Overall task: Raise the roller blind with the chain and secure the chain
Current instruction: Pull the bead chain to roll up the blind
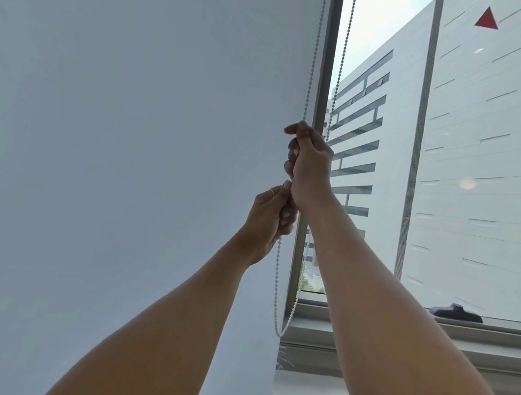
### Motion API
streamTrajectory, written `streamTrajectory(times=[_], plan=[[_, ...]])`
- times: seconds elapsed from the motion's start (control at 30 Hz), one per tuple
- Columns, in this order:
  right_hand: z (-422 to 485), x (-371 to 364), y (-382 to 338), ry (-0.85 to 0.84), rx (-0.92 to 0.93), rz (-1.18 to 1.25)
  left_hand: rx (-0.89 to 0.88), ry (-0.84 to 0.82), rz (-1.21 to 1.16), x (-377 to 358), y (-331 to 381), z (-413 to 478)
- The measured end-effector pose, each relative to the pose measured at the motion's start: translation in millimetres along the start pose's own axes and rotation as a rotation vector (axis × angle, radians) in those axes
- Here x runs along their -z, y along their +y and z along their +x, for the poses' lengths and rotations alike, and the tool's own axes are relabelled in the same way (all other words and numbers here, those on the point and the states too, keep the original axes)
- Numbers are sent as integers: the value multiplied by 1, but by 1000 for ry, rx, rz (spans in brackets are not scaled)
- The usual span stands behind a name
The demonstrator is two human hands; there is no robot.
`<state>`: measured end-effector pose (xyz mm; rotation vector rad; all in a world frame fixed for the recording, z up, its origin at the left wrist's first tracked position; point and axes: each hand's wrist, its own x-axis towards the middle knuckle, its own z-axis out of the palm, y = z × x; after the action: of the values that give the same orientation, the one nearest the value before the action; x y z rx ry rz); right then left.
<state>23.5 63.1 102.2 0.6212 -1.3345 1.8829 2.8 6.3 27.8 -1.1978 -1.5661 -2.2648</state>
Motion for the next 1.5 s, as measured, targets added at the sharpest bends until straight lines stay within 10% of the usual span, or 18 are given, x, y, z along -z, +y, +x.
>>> streamTrajectory(times=[1.5], plan=[[-72,47,77,-284,-220,-75,-159,154,-62,-9,74,50]])
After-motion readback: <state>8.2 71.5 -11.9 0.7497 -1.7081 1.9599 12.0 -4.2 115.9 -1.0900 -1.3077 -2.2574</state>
